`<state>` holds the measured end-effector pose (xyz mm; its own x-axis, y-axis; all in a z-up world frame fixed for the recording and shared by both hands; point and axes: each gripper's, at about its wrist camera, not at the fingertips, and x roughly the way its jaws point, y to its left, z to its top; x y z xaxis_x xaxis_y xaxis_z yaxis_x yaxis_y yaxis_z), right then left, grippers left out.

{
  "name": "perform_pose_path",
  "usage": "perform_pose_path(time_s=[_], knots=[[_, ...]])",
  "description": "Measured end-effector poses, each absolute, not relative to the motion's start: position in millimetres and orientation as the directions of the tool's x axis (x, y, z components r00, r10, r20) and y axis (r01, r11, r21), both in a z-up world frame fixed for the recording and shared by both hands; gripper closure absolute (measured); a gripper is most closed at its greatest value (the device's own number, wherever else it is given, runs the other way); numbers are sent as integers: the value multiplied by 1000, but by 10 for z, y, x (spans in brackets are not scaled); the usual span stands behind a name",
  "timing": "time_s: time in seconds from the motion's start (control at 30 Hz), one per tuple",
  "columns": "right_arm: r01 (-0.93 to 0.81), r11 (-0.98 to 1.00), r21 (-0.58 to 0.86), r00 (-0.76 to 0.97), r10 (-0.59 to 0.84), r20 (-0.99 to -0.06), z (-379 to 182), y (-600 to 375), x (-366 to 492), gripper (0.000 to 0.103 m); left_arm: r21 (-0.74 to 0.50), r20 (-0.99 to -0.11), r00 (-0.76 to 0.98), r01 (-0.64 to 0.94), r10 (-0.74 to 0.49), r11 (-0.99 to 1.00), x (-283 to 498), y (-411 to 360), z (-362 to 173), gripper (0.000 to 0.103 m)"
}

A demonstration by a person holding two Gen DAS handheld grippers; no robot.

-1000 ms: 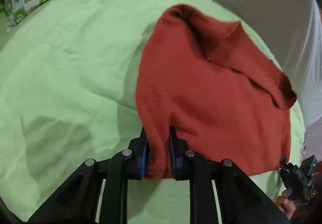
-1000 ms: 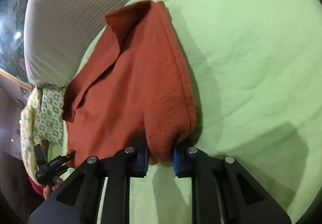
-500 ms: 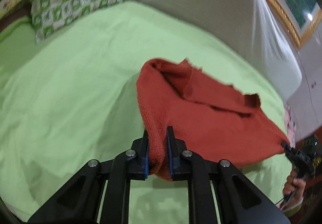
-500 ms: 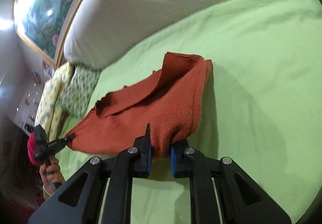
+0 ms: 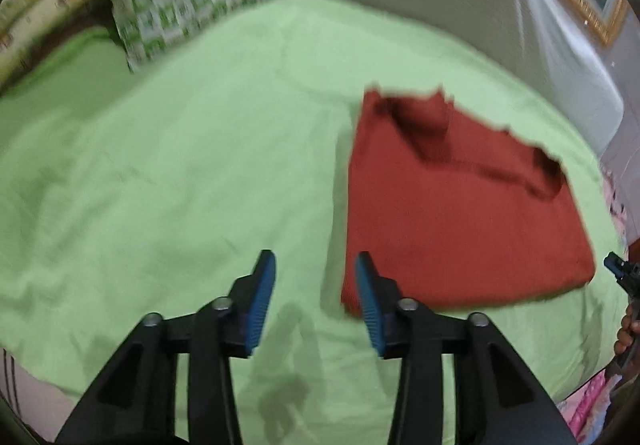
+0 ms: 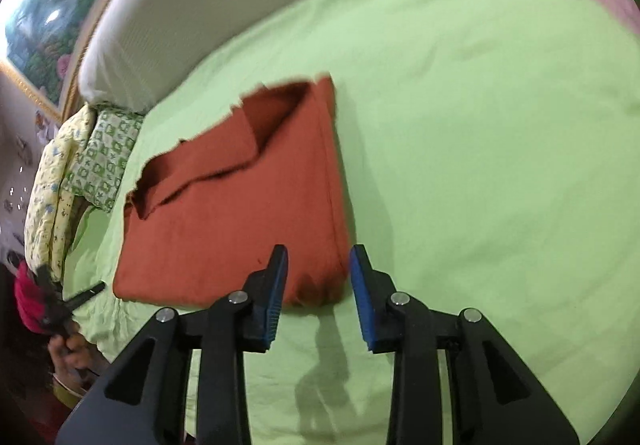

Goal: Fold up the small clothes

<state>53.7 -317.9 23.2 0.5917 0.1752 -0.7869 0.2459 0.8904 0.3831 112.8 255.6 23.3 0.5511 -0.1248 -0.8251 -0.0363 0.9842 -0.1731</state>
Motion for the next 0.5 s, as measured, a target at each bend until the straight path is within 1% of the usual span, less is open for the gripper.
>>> perform_pose_path(time_s=[0.03,0.07,0.13,0.17,0.2,0.27,0.33,0.4,0.43,0.5], knots=[[227,892,390,610,182,-771,302,-3167,570,69,-202,-807,568,-15,-158,979,1185,2535,334,52],[196,895,401,632,198,-750,374,-3129,621,69,-229,-800,568,12,-195,973,1266,2490,368,50],[113,892,437,644,270,-716,444,-2999,826,69,-266,-805,531,76,-265,961,1498,2272,345,34],[65,887,458,614,326,-719,418,-2906,1044,69,-273,-817,497,111,-291,956,1646,2104,286,33],[42,886,462,597,349,-723,387,-2859,1170,69,-272,-831,462,144,-308,951,1803,1926,196,33],[-19,890,456,526,397,-752,213,-2671,1593,69,-242,-870,398,166,-290,956,2112,1653,-19,36],[-43,900,434,455,405,-794,38,-2581,1864,69,-275,-888,326,190,-325,942,2398,1463,-230,36],[-52,910,412,393,398,-829,-138,-2535,2147,69,-280,-901,291,177,-322,943,2695,1403,-365,36],[-59,916,397,376,389,-841,-198,-2550,2245,69,-279,-900,297,166,-318,946,2902,1397,-401,36],[-60,940,335,397,331,-856,-220,-2660,2498,69,-262,-894,346,117,-286,958,3215,1449,-386,37]])
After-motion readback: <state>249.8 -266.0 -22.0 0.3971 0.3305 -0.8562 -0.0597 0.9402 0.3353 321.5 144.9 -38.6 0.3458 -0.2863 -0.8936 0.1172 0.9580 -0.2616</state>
